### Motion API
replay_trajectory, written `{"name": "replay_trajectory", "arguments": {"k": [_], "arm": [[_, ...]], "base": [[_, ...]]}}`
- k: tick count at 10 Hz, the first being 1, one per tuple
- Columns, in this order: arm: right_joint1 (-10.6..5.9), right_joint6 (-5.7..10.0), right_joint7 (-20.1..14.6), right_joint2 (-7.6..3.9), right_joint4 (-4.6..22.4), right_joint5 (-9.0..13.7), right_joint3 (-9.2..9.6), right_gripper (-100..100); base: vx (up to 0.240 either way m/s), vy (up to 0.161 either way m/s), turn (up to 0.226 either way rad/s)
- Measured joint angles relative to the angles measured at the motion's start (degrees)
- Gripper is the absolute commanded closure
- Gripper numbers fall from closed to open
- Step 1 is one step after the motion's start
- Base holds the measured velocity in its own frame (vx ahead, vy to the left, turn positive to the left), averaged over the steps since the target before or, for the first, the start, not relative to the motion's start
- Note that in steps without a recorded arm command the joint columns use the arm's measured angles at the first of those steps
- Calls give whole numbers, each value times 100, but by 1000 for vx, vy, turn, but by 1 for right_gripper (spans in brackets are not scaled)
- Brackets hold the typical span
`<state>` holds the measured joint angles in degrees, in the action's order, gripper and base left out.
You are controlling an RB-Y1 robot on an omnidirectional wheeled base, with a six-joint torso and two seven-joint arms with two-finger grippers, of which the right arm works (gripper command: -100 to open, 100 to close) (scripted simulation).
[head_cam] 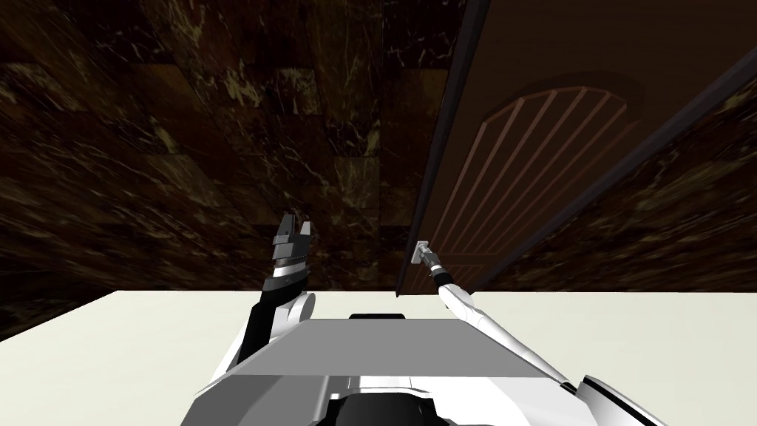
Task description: Pull the door open
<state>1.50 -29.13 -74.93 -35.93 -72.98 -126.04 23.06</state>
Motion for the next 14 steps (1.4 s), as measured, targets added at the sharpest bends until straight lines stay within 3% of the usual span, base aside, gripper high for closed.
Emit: {"name": "replay_trajectory", "arguments": {"k": [9, 14], "arm": [[-53, 20, 998, 122, 68, -11, -95, 100], [-91, 36, 1770, 217, 109, -18, -173, 100]], "base": [[-37, -15, 28], [-45, -21, 39]]}}
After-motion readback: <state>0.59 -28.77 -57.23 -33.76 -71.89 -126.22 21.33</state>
